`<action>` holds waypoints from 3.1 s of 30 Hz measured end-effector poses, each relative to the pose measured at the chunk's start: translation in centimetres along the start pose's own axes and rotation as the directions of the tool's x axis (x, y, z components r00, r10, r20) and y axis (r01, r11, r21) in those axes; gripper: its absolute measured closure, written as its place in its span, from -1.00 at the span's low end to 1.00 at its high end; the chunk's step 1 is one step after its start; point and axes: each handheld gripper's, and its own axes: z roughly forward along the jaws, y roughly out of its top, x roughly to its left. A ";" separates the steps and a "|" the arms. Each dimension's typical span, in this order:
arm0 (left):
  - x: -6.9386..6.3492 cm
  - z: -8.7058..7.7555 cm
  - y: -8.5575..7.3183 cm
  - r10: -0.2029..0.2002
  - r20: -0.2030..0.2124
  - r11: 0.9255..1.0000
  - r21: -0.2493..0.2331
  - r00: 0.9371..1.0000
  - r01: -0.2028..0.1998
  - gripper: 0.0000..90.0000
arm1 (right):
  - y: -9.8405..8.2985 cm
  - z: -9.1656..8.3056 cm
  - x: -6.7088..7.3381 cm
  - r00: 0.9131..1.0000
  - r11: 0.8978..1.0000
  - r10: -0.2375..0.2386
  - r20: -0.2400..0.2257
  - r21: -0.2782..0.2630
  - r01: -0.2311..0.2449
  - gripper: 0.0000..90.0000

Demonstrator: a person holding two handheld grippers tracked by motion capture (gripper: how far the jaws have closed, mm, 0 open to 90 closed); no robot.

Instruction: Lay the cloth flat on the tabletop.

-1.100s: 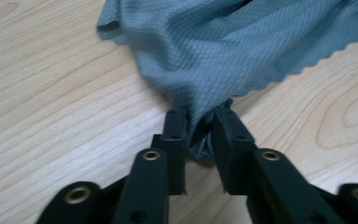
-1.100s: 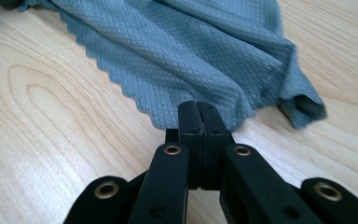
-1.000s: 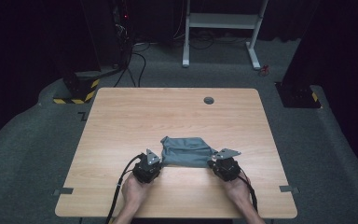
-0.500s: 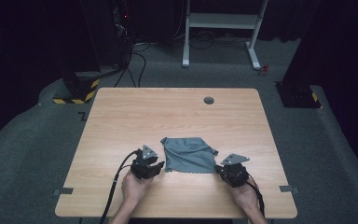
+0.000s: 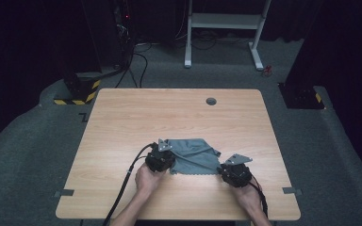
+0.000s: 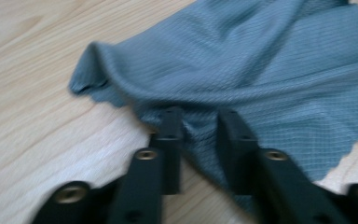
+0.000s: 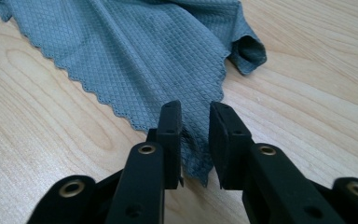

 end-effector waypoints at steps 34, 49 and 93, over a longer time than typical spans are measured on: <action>0.8 -3.7 -3.0 -0.022 -0.001 0.999 -0.029 1.000 0.022 0.43 | 1.0 0.0 -0.3 0.999 0.998 0.001 -0.046 -0.058 -0.004 0.78; -1.0 0.1 -0.2 -0.019 0.058 0.999 -0.028 0.998 0.021 0.25 | 0.7 -0.5 -0.7 0.999 0.998 0.009 -0.046 -0.061 -0.012 0.65; 0.5 -4.7 -2.7 -0.059 -0.030 0.996 -0.066 0.998 0.056 0.38 | 1.2 -0.6 2.2 0.991 0.992 -0.113 -0.066 -0.057 0.110 0.86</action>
